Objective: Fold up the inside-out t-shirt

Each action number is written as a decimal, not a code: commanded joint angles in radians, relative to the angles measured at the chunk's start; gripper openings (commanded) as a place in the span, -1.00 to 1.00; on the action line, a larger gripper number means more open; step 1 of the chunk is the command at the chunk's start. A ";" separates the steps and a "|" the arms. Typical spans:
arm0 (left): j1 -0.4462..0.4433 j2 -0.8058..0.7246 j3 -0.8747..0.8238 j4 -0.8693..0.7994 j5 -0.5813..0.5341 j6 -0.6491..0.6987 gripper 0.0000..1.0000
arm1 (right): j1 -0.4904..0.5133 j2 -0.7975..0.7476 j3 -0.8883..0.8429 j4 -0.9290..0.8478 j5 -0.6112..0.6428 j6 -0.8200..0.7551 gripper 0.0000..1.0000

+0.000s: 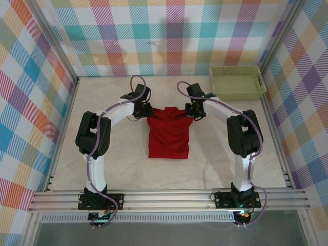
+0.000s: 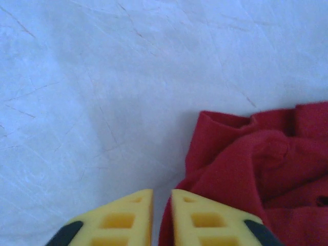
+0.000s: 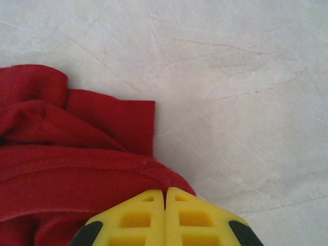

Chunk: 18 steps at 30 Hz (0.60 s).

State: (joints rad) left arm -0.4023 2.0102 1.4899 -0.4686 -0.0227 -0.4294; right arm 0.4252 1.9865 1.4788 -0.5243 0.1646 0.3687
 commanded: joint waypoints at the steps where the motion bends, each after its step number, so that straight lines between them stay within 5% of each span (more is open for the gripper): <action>1: -0.010 0.005 0.027 -0.027 0.002 0.002 -0.38 | -0.009 -0.041 0.042 -0.018 0.005 -0.025 -0.98; 4: -0.010 -0.027 0.026 -0.053 -0.056 0.041 0.02 | -0.013 -0.039 0.059 -0.012 -0.019 -0.042 -0.91; 7: -0.021 -0.088 -0.011 -0.006 -0.039 0.136 0.21 | -0.014 -0.028 0.083 -0.016 -0.030 -0.052 -0.90; 14: -0.124 -0.215 -0.078 0.044 -0.194 0.314 0.29 | -0.018 0.020 0.148 -0.039 -0.049 -0.052 -0.94; 18: -0.157 -0.269 -0.126 0.087 -0.155 0.387 0.35 | -0.018 0.035 0.168 -0.049 -0.057 -0.053 -0.95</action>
State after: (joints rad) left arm -0.5488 1.7828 1.4029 -0.4183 -0.1665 -0.1402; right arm 0.4152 1.9923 1.6146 -0.5457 0.1200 0.3279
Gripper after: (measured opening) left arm 0.669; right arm 0.063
